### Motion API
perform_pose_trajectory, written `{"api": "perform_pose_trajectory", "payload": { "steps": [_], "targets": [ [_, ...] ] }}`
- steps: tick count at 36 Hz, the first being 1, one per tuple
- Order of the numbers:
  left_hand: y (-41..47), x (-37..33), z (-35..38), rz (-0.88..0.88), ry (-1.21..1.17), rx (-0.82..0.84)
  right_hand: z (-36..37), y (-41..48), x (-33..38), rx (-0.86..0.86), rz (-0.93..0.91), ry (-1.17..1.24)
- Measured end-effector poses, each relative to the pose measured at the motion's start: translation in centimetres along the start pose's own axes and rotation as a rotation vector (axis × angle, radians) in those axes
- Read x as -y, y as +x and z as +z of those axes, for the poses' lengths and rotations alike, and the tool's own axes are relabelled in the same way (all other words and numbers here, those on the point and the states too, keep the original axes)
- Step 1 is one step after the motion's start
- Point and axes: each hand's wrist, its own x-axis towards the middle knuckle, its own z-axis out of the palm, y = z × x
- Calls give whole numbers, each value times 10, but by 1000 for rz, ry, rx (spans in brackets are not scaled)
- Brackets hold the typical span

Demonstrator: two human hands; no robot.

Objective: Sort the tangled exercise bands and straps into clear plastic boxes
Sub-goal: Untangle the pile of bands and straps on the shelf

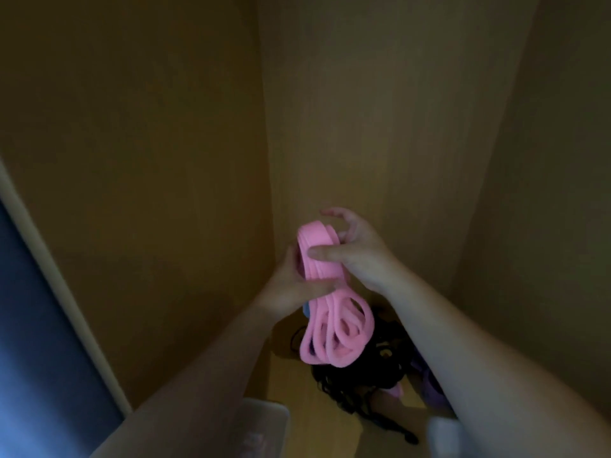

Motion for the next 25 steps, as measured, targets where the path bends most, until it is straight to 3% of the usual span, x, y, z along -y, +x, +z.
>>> {"api": "perform_pose_trajectory", "payload": {
  "steps": [5,9,14,18,21,25],
  "targets": [
    [-6,7,-1,-11,14,-93,6,6,-13,35,56,-8],
    [-12,16,-5,-110,70,-67,-2,11,-18,107,127,-94],
    [-16,29,-18,-174,57,-89,-16,14,-28,79,152,-251],
    [-18,29,-23,-206,82,-105,-31,8,-58,289,206,-464],
    [-13,24,-23,-253,94,-111,-23,-2,-86,416,320,-438],
    [-3,25,-25,-323,120,-113,0,-4,-113,334,297,-244]
  ]
}}
